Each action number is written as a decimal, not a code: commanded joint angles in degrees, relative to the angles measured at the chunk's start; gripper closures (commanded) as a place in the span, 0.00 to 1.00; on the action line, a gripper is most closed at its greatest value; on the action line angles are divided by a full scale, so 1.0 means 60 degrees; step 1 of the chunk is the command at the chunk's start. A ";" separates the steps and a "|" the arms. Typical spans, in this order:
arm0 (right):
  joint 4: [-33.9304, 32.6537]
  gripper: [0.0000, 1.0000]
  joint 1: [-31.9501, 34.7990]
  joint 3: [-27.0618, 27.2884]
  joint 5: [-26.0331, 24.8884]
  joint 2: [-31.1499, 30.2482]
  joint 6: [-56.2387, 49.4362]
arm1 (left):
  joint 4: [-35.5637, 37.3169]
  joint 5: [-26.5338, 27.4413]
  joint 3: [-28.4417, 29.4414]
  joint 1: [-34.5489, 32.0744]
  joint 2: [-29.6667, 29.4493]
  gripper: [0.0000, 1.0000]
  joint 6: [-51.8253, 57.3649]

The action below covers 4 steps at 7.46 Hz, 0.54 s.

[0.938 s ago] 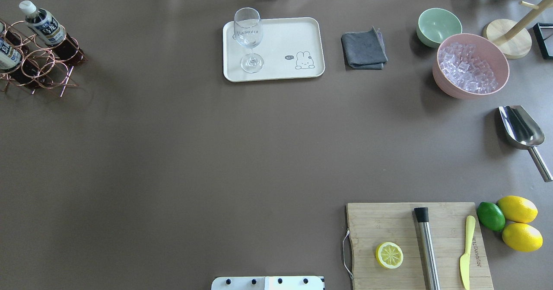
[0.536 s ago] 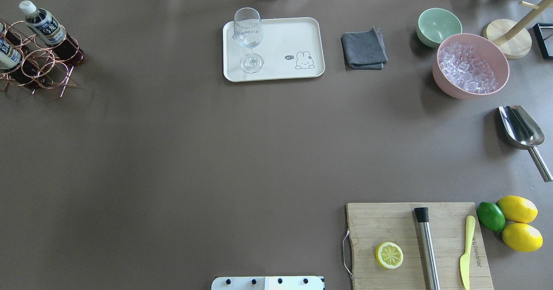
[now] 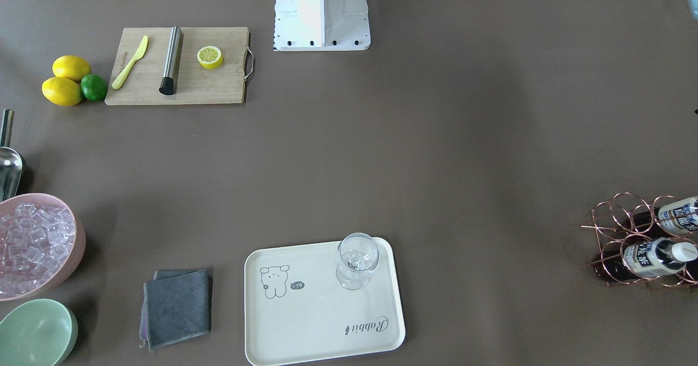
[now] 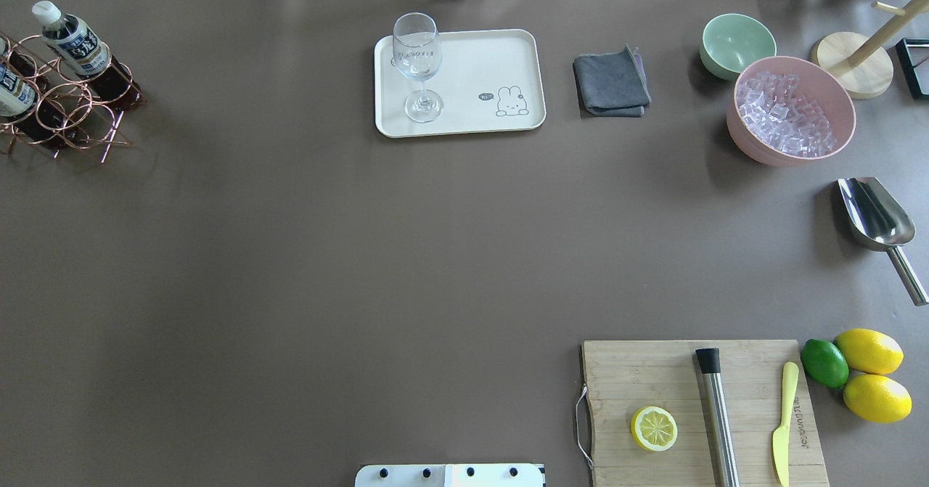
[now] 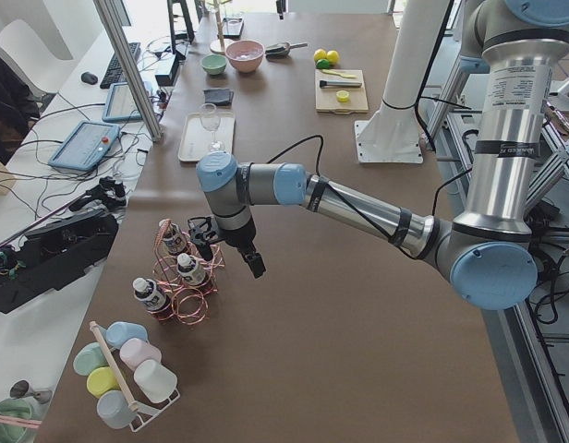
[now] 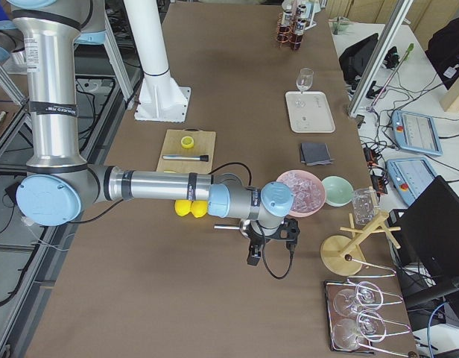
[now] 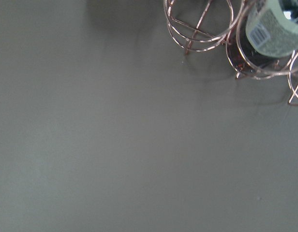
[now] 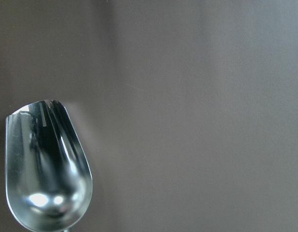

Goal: Take tea from basket to plate

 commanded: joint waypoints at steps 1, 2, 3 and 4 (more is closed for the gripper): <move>0.0000 0.00 -0.0001 0.0039 0.0071 0.0001 -0.0048 | -0.0175 -0.0872 0.0255 0.0010 -0.0492 0.02 -0.5145; 0.0000 0.00 -0.0001 0.0069 0.0100 0.0001 -0.0048 | -0.0974 -0.0860 0.0503 0.0010 -0.0625 0.02 -0.7052; 0.0000 0.00 0.0042 0.0142 0.0086 0.0001 -0.0063 | -0.1649 -0.0541 0.0549 0.0184 -0.0757 0.02 -0.8376; 0.0000 0.00 0.0043 0.0287 0.0013 -0.0042 -0.0106 | -0.1511 -0.0189 0.0492 0.0157 -0.0846 0.02 -0.8607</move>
